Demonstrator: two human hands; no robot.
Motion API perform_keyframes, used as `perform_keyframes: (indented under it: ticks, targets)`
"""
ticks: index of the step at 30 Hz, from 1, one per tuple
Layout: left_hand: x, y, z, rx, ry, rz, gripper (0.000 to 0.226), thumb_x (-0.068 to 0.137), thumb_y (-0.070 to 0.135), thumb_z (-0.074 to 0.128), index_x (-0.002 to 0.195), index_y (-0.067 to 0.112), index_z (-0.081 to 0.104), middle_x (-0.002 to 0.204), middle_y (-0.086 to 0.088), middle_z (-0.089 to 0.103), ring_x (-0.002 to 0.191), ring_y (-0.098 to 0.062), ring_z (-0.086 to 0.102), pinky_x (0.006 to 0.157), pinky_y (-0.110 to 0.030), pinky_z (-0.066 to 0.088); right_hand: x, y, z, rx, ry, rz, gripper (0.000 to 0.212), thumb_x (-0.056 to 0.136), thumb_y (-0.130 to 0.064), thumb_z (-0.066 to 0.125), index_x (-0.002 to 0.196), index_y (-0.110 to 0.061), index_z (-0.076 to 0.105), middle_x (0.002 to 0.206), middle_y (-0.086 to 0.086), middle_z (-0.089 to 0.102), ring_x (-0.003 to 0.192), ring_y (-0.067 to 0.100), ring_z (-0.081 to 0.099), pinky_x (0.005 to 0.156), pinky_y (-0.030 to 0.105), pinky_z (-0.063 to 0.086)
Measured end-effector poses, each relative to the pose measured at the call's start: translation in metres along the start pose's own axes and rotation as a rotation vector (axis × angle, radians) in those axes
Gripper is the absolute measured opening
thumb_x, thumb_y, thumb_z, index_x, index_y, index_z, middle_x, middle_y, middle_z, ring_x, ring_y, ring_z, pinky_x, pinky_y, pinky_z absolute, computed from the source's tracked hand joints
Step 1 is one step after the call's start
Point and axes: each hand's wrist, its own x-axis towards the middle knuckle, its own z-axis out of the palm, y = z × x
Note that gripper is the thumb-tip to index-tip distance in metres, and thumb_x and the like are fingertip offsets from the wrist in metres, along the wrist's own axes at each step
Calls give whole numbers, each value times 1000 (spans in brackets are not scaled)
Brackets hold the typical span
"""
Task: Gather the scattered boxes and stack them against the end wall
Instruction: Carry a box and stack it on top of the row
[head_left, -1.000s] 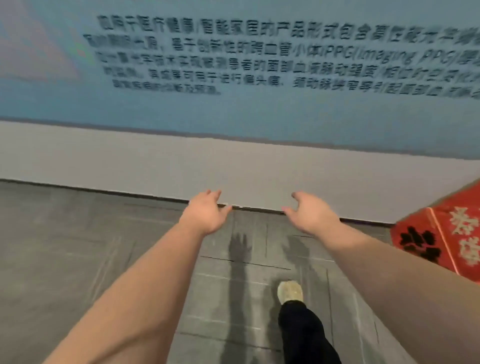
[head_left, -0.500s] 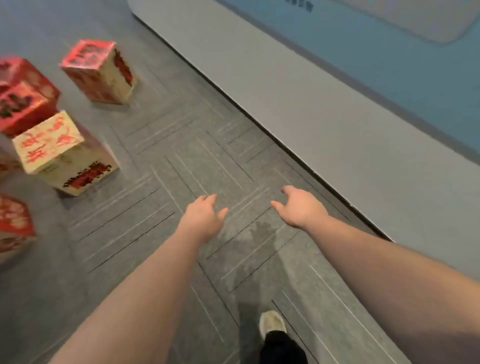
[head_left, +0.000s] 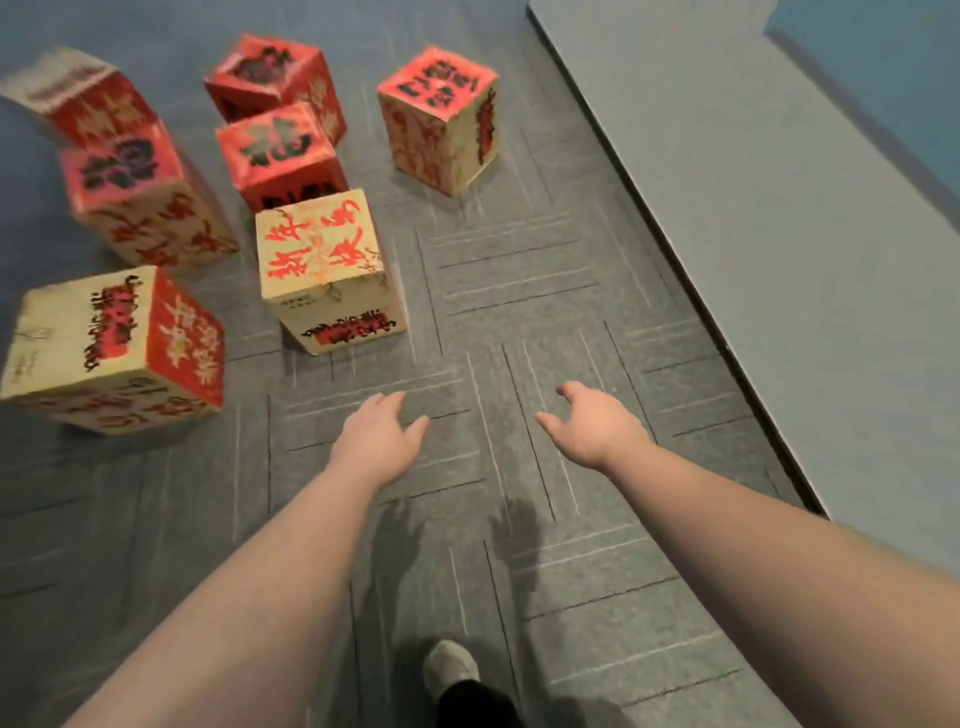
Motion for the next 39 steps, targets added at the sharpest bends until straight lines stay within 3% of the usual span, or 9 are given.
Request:
perform_keyframes:
  ticks: [9, 14, 19, 21, 27, 34, 39]
  targets:
    - [162, -81, -100, 13, -6, -124, 59, 96, 49, 41, 148, 22, 30, 156, -2, 26, 143, -22, 23, 114, -45, 28, 166, -171, -10, 4, -53, -69, 60, 93, -55, 47, 140, -17, 40, 138, 10, 52, 125, 33, 49, 100, 44, 44]
    - [237, -100, -127, 16, -72, -182, 58, 96, 50, 40, 147, 24, 31, 156, -1, 26, 143, -21, 22, 112, -46, 30, 251, -232, -13, -22, -112, -107, 62, 94, -55, 45, 144, -20, 34, 140, 9, 49, 125, 33, 49, 98, 46, 46]
    - [346, -138, -165, -14, -5, -265, 59, 95, 50, 41, 146, 21, 33, 153, -3, 31, 140, -23, 28, 111, -48, 32, 357, -303, -19, -22, -169, -157, 64, 93, -57, 45, 143, -18, 34, 139, 10, 49, 123, 33, 51, 97, 47, 46]
    - [378, -146, -174, -38, 5, -269, 60, 95, 51, 42, 146, 22, 32, 151, -3, 34, 138, -24, 31, 109, -48, 35, 392, -320, -21, -39, -179, -160, 65, 93, -56, 46, 143, -18, 33, 139, 10, 49, 123, 33, 51, 97, 47, 46]
    - [454, -170, -195, -15, 72, -311, 67, 93, 57, 42, 150, 29, 21, 158, -3, 16, 144, -26, 16, 112, -48, 26, 468, -359, -19, -57, -202, -112, 67, 92, -57, 49, 145, -23, 29, 140, 12, 46, 126, 35, 47, 100, 48, 45]
    - [553, -220, -183, 70, -28, -336, 82, 85, 71, 39, 150, 38, 2, 160, 0, -1, 147, -27, 3, 114, -53, 19, 551, -398, 23, -50, -199, -24, 85, 85, -65, 53, 151, -38, 6, 155, 11, 23, 135, 37, 37, 102, 53, 43]
    - [610, -249, -168, 55, -60, -318, 88, 83, 69, 46, 150, 38, -2, 160, -1, -5, 147, -32, 1, 113, -56, 18, 596, -422, 55, -92, -190, 39, 90, 84, -65, 55, 150, -44, -1, 158, 11, 8, 139, 39, 28, 101, 53, 43]
